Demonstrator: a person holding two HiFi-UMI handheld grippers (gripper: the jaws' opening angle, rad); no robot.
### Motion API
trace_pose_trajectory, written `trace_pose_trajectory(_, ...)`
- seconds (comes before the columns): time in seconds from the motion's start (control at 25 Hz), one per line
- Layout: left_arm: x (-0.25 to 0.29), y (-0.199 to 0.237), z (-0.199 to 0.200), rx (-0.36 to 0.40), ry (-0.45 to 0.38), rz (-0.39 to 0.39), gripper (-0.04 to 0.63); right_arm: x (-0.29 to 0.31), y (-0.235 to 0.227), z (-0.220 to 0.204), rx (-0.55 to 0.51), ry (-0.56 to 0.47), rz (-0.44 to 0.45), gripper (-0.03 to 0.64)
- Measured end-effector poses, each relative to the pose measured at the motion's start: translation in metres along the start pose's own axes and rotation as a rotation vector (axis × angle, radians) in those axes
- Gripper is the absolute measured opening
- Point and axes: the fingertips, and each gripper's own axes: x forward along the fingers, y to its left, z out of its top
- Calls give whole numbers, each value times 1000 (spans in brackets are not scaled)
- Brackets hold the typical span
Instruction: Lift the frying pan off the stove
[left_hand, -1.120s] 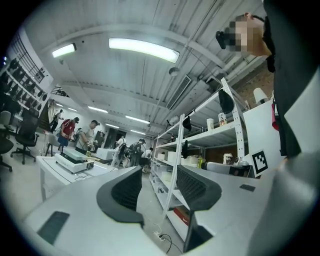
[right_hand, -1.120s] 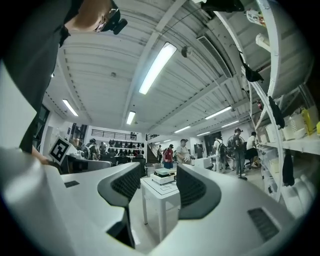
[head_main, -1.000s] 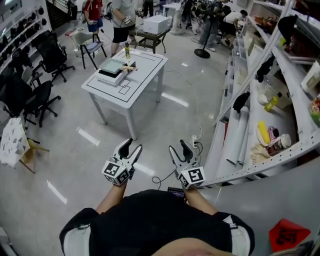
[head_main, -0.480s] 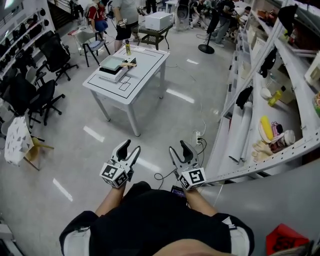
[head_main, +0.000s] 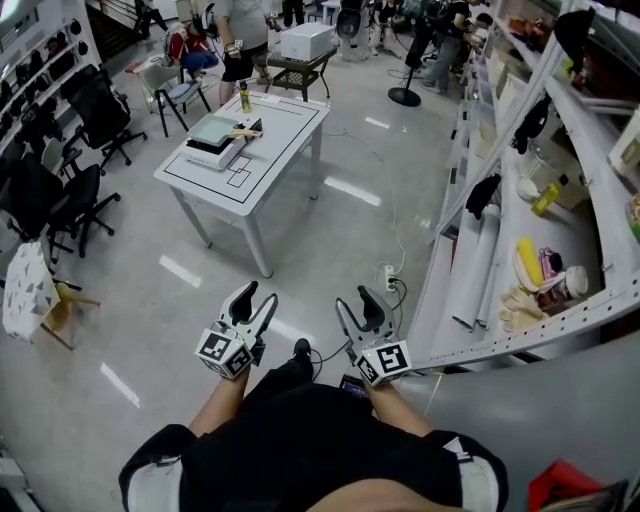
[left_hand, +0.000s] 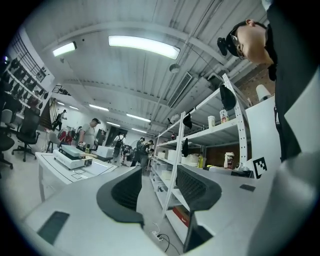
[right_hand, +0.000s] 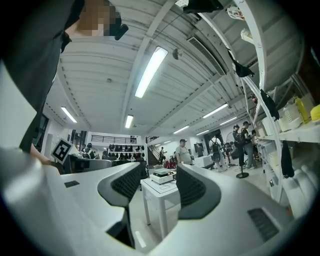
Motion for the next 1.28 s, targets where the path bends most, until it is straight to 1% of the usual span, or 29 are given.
trace_pose_trajectory(0.24,40,37,-2,-20,-10,19,219,42,-24,-4,-27,24,20,236)
trace_pose_trajectory(0.36,66,62,-2,-26,-16,24,219,74,-44,-5,-38,26,24,236)
trace_pose_trajectory(0.56,114,104,1,-21,-3,20,219,134,-77,-5,-46,33,31,236)
trace_pose_trajectory(0.84,168,160,16,-6,-40,11,219,210,-106,-4,-69,28,48,236)
trace_pose_trajectory(0.92,181,172,13,-9,-32,8,219,225,-113,-7,-60,23,42,236)
trace_pose_trajectory(1.04,197,182,6,-34,-30,14,219,236,-123,-11,-60,30,42,236)
trace_pose_trajectory(1.28,230,204,-14,-62,-5,59,219,268,-160,-30,-26,52,70,236)
